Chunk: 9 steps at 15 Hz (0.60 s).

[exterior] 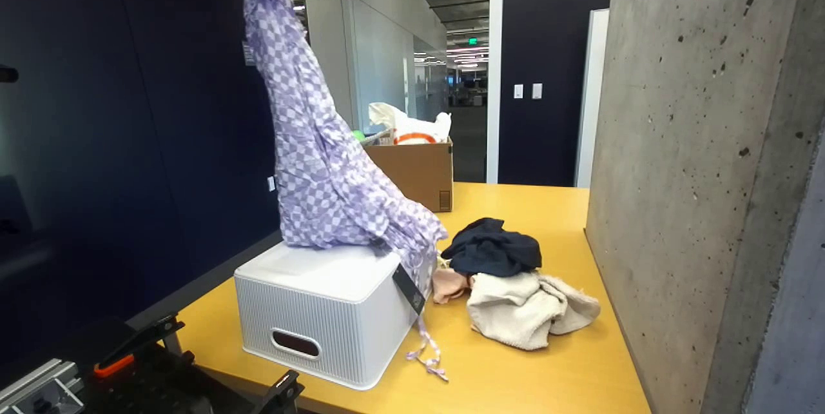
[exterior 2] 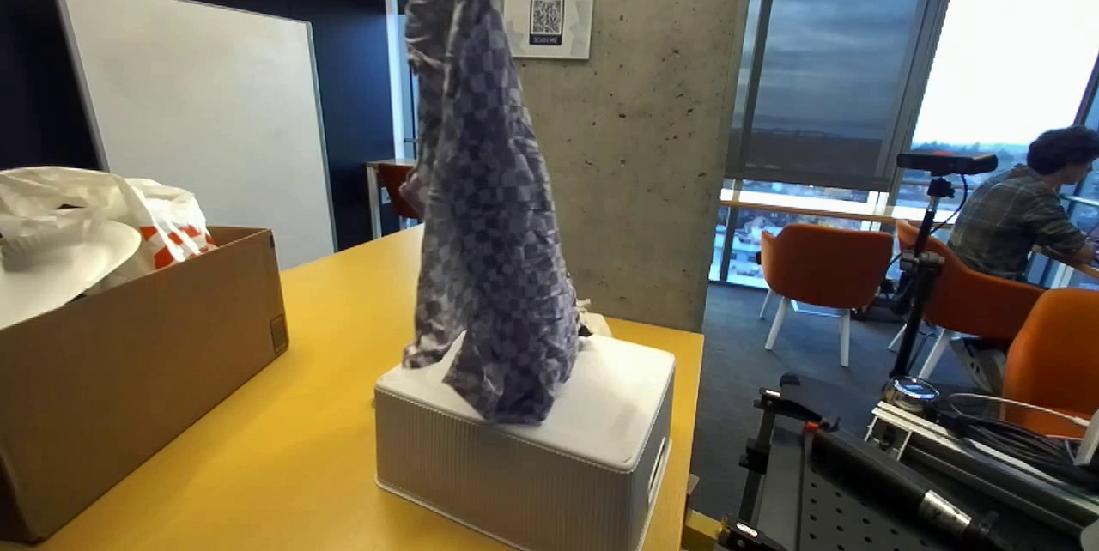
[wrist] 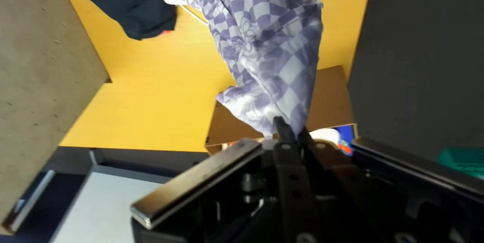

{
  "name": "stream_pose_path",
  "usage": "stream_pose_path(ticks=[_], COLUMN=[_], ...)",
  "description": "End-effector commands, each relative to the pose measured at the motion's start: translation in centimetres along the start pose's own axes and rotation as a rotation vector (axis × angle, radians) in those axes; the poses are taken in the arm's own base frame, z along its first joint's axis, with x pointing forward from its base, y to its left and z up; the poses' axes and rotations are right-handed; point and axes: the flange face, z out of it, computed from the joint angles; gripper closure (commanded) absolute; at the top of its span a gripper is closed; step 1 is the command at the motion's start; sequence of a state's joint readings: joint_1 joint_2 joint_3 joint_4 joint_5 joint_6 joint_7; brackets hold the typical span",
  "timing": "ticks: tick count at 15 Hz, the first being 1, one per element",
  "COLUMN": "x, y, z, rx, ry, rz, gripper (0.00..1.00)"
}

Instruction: Remove the checked cloth from the white basket, put it on the table and put the blue shirt on the white basket

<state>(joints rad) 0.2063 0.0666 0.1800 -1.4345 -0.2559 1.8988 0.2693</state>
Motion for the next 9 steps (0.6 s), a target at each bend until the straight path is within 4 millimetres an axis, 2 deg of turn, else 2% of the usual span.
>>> stream_pose_path(ticks=[1,4,8,9], x=[1.1,1.4,1.9,2.1], y=[-5.5,-9.2,-11.5,-11.7], z=[-2.3,-4.5,-6.6,-6.5], rx=[0.104,0.176,0.248,0.254], ry=[0.022,0.060,0.108,0.114], rz=[-0.089,-0.164,-0.236,-0.243], gripper=[0.99,0.99,0.99,0.99])
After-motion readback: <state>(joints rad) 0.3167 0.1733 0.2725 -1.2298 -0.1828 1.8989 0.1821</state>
